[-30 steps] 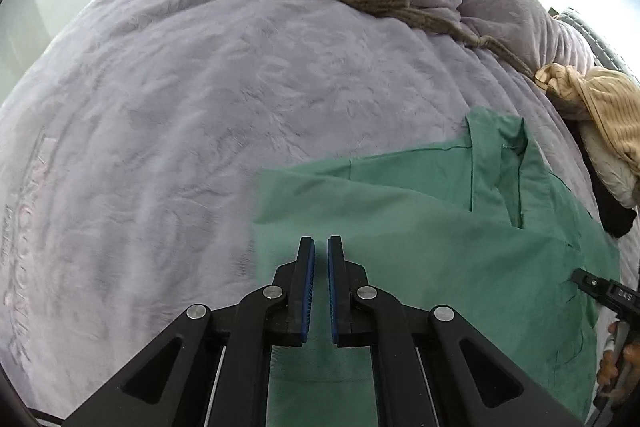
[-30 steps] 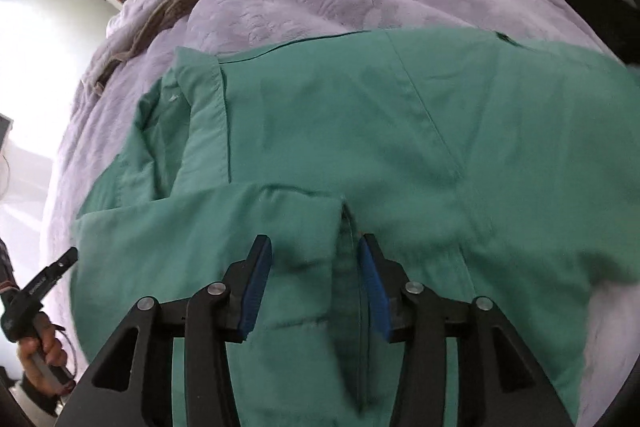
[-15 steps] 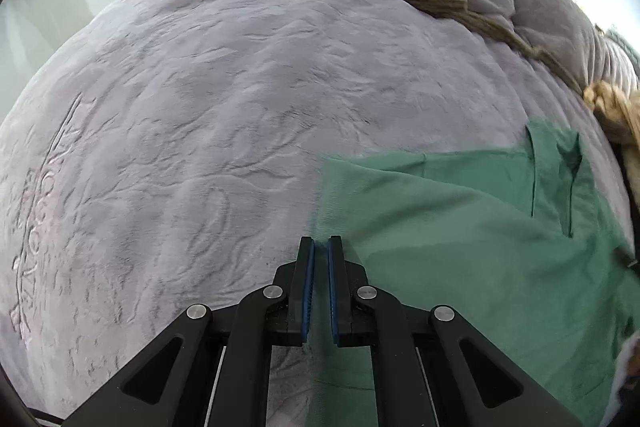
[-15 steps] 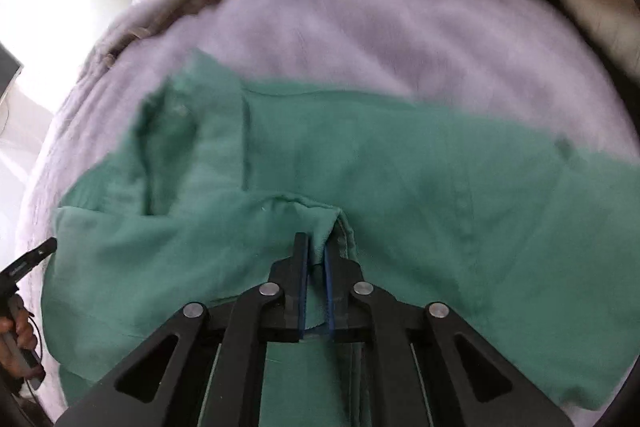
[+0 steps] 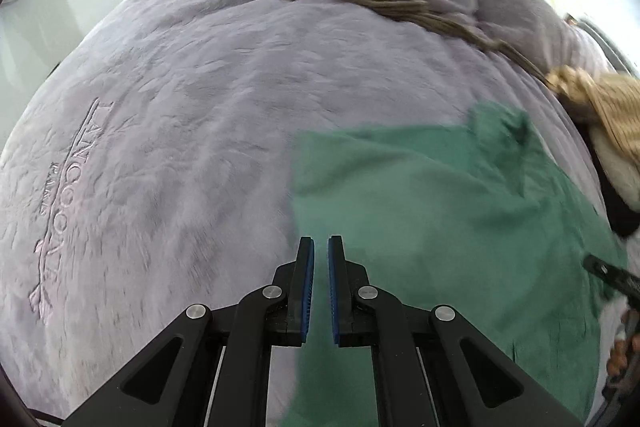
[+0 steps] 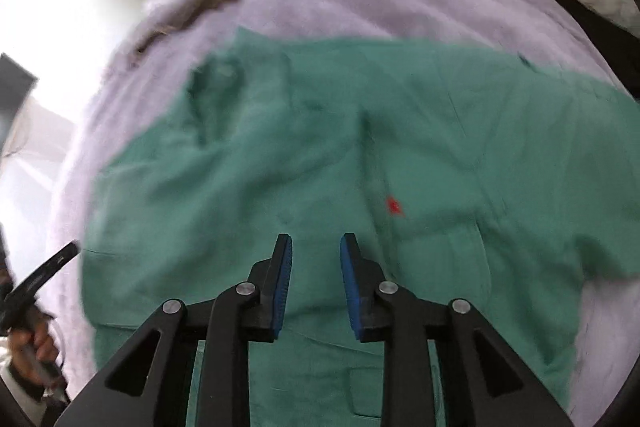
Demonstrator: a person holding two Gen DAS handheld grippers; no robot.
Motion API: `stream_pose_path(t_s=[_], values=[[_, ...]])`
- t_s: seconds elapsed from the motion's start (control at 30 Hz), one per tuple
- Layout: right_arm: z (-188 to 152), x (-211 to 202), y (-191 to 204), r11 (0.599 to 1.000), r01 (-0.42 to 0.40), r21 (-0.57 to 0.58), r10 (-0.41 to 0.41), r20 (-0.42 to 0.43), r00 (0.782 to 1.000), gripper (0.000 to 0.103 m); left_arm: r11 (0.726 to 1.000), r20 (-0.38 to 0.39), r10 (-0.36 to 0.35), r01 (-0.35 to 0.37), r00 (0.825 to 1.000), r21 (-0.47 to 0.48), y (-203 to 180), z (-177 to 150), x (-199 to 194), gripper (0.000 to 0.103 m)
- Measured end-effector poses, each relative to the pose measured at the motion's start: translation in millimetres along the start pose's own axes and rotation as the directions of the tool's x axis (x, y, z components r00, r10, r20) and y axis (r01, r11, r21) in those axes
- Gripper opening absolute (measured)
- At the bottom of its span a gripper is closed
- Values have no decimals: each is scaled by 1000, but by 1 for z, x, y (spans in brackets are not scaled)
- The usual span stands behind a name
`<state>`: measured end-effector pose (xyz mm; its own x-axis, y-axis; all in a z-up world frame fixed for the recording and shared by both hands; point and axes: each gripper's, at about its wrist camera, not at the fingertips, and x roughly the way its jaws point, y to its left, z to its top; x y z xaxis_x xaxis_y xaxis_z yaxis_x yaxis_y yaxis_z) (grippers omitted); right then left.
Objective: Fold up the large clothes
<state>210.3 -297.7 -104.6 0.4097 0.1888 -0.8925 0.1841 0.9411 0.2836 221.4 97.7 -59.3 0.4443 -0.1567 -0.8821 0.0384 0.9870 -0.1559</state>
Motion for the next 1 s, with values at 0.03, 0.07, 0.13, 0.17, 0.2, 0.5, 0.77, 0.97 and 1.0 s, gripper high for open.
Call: stream_pose_path(t_s=[0.03, 0.07, 0.13, 0.17, 0.2, 0.5, 0.77, 0.97, 1.0], values=[[-3, 7, -6, 1000, 6, 28, -6, -20, 1000, 23, 1000, -8, 0, 0, 1000, 26, -7, -9, -1, 8], [-7, 12, -13, 998, -10, 55, 11, -27, 1000, 21, 999, -22, 13, -12, 1000, 51, -12, -18, 2, 8], [-11, 11, -17, 998, -16, 62, 17, -19, 1000, 20, 994, -66, 69, -63, 995, 94, -17, -37, 17, 8], [-13, 9, -15, 999, -8, 49, 9, -27, 1000, 20, 992, -80, 86, -79, 993, 95, -15, -47, 25, 8], [-16, 9, -14, 999, 1, 36, 0, -37, 999, 20, 993, -77, 81, -74, 994, 90, -12, -52, 28, 8], [-42, -15, -34, 982, -90, 167, 101, -63, 993, 29, 990, -63, 105, -98, 992, 103, -10, -54, 3, 8], [-70, -46, -61, 960, -125, 249, 142, -55, 988, 44, 992, -114, 102, -94, 988, 80, -27, -78, -11, 8], [-86, -60, -86, 937, -155, 312, 174, -34, 984, 48, 999, -173, 44, -38, 984, 36, -59, -96, -12, 8], [-88, -62, -89, 935, -162, 317, 181, -30, 983, 49, 999, -180, 35, -30, 983, 34, -64, -98, -11, 8]])
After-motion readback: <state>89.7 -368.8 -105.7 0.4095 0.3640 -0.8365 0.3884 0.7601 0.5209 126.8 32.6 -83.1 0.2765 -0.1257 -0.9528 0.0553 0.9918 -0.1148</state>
